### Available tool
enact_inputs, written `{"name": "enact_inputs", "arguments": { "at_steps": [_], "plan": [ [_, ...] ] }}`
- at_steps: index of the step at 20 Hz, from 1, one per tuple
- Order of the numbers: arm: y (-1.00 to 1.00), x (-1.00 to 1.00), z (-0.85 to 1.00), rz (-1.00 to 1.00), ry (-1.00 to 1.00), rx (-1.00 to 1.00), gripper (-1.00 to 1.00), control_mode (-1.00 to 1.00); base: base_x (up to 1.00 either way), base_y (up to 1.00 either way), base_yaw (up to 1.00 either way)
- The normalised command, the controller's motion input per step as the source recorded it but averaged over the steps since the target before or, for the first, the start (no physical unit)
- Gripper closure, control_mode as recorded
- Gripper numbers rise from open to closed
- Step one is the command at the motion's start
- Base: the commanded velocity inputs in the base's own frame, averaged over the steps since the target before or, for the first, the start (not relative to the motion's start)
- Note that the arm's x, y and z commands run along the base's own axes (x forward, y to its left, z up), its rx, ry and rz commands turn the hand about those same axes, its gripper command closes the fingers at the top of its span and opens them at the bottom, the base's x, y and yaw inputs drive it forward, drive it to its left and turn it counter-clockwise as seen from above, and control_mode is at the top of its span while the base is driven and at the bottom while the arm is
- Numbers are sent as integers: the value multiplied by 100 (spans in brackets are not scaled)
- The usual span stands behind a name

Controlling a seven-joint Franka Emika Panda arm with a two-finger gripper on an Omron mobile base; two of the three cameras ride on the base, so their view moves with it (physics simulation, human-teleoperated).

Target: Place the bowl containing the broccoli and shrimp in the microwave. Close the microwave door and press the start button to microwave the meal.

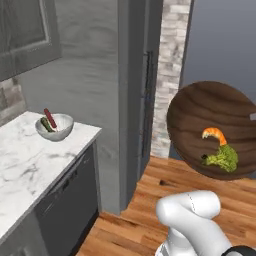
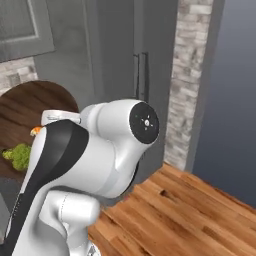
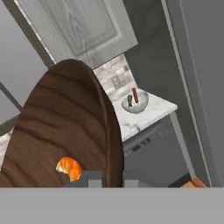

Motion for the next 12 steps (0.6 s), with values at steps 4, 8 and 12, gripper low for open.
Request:
{"name": "enact_inputs", "arguments": {
  "at_steps": [4,8,12],
  "plan": [
    [0,0,0,0,0,0,100,100,-15,-21,-62],
    [0,0,0,0,0,0,100,100,-20,-29,-73],
    [0,0,0,0,0,0,100,100,-10,-17,-79]
  ]
}}
